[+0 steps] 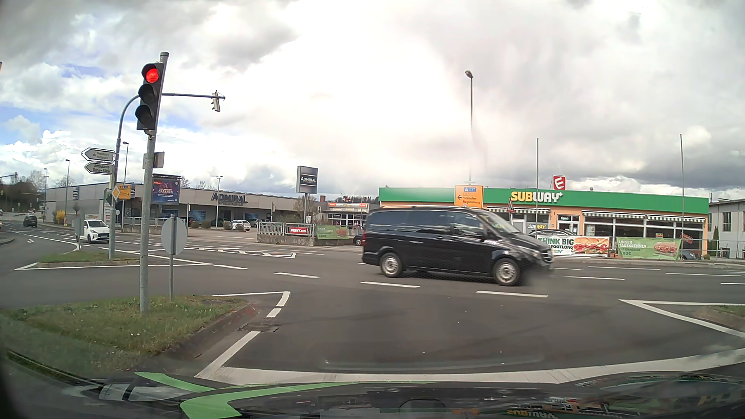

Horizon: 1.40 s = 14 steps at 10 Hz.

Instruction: Follow the waypoints while adhering to traffic rules and regulations

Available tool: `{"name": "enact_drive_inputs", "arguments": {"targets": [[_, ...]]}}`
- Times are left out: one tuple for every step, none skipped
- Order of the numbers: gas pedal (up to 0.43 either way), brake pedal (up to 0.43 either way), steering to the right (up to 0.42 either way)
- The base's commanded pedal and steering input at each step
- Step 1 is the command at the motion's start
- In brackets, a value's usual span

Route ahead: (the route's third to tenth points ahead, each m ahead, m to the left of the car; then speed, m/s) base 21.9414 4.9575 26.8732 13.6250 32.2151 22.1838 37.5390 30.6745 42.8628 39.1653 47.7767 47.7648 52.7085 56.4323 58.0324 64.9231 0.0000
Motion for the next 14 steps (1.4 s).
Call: {"name": "enact_drive_inputs", "arguments": {"targets": [[0.0, 0.311, 0.012], [0.0, 0.311, 0.012], [0.0, 0.311, 0.012], [0.0, 0.311, 0.012], [0.0, 0.311, 0.012], [0.0, 0.311, 0.012], [0.0, 0.311, 0.012], [0.0, 0.311, 0.012], [0.0, 0.311, 0.012], [0.0, 0.311, 0.012], [0.0, 0.311, 0.012], [0.0, 0.311, 0.012], [0.0, 0.311, 0.012], [0.0, 0.311, 0.012]]}}
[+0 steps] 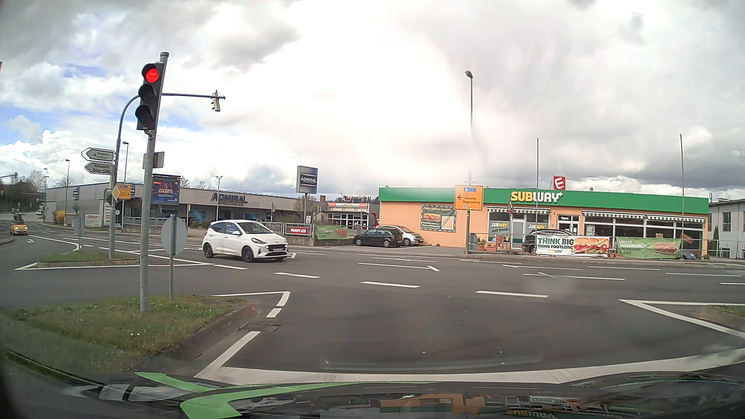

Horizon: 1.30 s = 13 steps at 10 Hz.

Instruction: Follow the waypoints while adhering to traffic rules and regulations

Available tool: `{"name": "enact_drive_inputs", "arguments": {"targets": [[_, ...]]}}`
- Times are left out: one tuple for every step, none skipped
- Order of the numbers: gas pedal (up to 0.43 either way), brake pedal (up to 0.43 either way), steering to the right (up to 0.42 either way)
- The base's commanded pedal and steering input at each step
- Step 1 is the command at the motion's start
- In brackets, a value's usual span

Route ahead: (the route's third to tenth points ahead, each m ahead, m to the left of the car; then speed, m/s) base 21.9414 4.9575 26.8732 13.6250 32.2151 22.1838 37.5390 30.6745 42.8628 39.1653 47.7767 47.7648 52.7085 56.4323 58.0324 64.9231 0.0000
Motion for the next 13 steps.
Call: {"name": "enact_drive_inputs", "arguments": {"targets": [[0.0, 0.311, 0.012], [0.0, 0.311, 0.012], [0.0, 0.311, 0.012], [0.0, 0.311, 0.012], [0.0, 0.311, 0.012], [0.0, 0.311, 0.012], [0.0, 0.311, 0.012], [0.0, 0.311, 0.012], [0.0, 0.311, 0.012], [0.0, 0.311, 0.012], [0.0, 0.311, 0.012], [0.0, 0.311, 0.012], [0.0, 0.311, 0.012]]}}
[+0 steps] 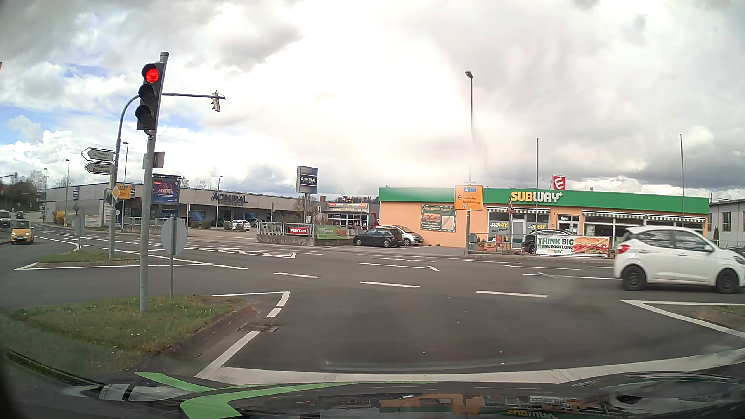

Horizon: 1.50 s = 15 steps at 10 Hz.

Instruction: Follow the waypoints while adhering to traffic rules and regulations

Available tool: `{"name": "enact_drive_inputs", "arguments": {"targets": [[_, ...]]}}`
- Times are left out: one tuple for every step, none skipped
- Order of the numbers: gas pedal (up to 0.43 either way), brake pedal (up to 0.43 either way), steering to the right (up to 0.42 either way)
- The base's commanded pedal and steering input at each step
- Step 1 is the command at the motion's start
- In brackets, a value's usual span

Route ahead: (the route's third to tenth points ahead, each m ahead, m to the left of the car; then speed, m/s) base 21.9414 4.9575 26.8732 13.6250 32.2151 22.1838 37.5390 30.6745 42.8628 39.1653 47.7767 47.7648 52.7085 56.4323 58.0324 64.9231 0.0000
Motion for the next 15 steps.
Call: {"name": "enact_drive_inputs", "arguments": {"targets": [[0.0, 0.311, 0.012], [0.0, 0.311, 0.012], [0.0, 0.311, 0.012], [0.0, 0.311, 0.012], [0.0, 0.311, 0.012], [0.0, 0.311, 0.012], [0.0, 0.311, 0.012], [0.0, 0.311, 0.012], [0.0, 0.311, 0.012], [0.0, 0.311, 0.012], [0.0, 0.311, 0.012], [0.0, 0.311, 0.012], [0.0, 0.311, 0.012], [0.0, 0.311, 0.012], [0.0, 0.311, 0.012]]}}
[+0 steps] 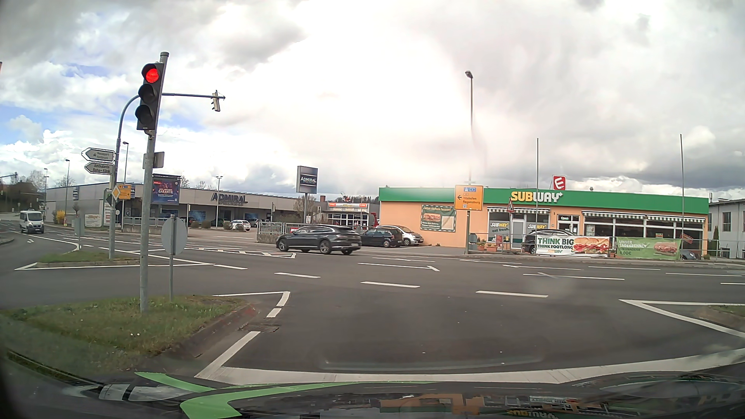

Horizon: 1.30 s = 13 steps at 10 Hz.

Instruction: Follow the waypoints while adhering to traffic rules and regulations

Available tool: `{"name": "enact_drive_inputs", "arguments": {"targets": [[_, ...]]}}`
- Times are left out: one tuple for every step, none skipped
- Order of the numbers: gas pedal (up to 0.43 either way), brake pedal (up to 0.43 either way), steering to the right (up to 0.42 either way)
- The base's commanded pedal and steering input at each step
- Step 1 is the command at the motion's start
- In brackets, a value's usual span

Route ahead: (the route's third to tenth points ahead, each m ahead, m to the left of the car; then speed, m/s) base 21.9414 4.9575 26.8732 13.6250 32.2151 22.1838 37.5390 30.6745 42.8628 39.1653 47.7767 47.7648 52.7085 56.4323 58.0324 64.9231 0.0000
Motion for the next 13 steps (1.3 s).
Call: {"name": "enact_drive_inputs", "arguments": {"targets": [[0.0, 0.311, 0.012], [0.0, 0.311, 0.012], [0.0, 0.311, 0.012], [0.0, 0.311, 0.012], [0.0, 0.311, 0.012], [0.0, 0.311, 0.012], [0.0, 0.311, 0.012], [0.0, 0.311, 0.012], [0.0, 0.311, 0.012], [0.0, 0.311, 0.012], [0.0, 0.311, 0.012], [0.0, 0.311, 0.012], [0.0, 0.311, 0.012]]}}
